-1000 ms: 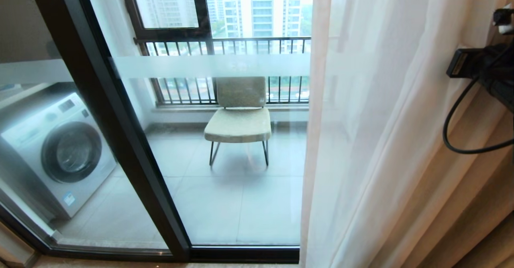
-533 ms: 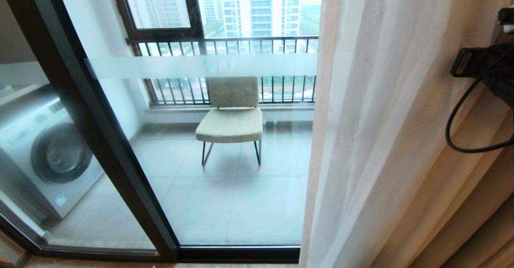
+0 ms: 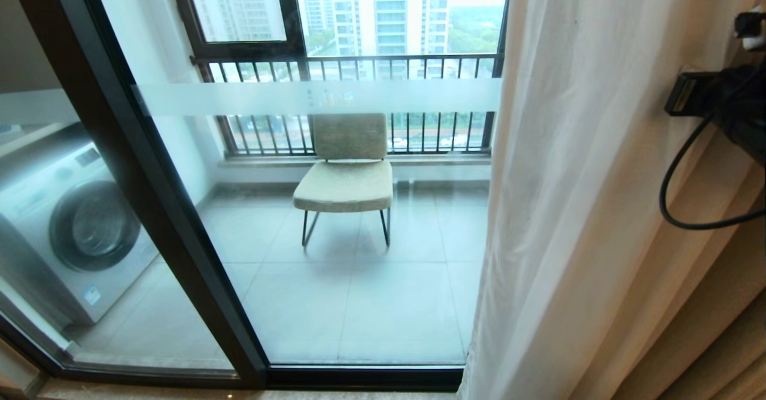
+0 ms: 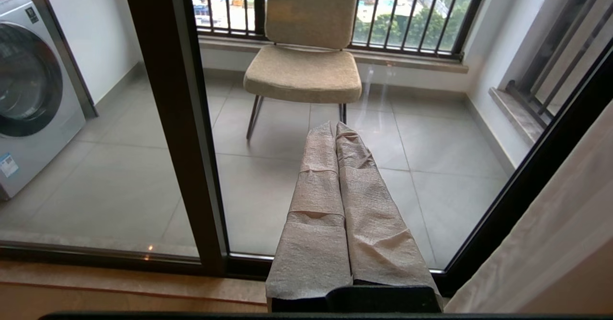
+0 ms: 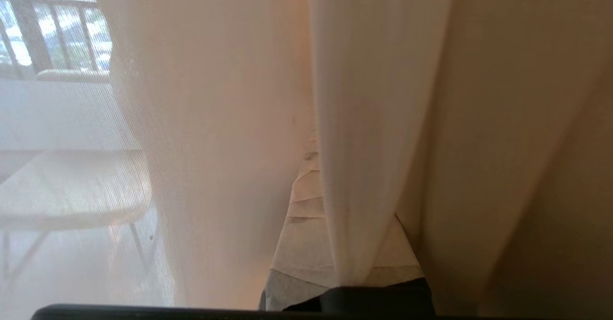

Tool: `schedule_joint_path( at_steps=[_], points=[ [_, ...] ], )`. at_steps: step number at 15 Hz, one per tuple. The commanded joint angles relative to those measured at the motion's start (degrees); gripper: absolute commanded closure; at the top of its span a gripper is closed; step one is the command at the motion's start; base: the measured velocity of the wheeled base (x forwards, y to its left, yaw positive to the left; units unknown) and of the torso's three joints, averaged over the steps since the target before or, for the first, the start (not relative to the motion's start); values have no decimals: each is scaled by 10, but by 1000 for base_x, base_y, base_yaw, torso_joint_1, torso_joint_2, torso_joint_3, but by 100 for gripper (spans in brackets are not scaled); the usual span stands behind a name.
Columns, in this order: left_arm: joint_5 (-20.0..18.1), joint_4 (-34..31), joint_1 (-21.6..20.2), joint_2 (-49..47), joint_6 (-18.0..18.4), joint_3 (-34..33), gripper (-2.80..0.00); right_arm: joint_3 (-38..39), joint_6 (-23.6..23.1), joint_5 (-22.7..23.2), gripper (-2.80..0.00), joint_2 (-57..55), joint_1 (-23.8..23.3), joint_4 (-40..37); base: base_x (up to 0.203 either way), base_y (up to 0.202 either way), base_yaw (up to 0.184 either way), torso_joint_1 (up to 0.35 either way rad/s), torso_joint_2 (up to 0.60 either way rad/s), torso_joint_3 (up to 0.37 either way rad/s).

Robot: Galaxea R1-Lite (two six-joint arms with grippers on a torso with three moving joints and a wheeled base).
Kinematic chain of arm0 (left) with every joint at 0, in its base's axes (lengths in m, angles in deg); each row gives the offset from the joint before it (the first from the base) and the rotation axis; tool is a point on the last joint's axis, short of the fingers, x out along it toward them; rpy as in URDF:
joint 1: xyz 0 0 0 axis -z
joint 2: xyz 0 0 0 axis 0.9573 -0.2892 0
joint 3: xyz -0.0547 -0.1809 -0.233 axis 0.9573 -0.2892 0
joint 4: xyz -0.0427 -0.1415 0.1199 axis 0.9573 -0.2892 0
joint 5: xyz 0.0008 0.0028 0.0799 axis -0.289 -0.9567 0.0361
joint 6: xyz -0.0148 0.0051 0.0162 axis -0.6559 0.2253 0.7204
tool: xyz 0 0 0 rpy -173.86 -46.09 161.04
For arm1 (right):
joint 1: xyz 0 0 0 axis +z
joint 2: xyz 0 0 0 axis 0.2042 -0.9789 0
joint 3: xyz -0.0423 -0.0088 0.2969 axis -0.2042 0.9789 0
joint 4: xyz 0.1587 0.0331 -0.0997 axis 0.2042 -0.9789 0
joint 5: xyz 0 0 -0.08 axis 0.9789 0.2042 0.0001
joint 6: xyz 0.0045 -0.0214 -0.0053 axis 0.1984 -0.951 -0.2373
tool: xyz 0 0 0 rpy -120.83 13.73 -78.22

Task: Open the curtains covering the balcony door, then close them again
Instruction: Pull the inner curtains open on both sides

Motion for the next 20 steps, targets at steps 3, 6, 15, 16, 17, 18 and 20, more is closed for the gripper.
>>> schedule_joint_path(
  at_steps=[3,6,15,16,17,18,20],
  points=[
    [0,0,-1,0,-1,0,0,-4,0,-1,0,3,-1,1,0,0,0,0,0,0],
    [0,0,-1,0,-1,0,0,-4,1,0,0,9,-32,2,0,0,0,0,0,0],
    [0,0,0,0,-1,0,0,-29,12,5,0,-16,-171,4,0,0,0,0,0,0],
    [0,0,0,0,-1,0,0,-33,17,5,0,-22,-182,5,0,0,0,0,0,0],
    [0,0,-1,0,-1,0,0,-39,18,5,0,-30,-193,4,0,0,0,0,0,0],
    [0,0,-1,0,-1,0,0,-48,18,5,0,-39,-207,4,0,0,0,0,0,0],
    [0,0,0,0,-1,0,0,-65,19,5,0,-56,-232,4,0,0,0,0,0,0]
  ],
)
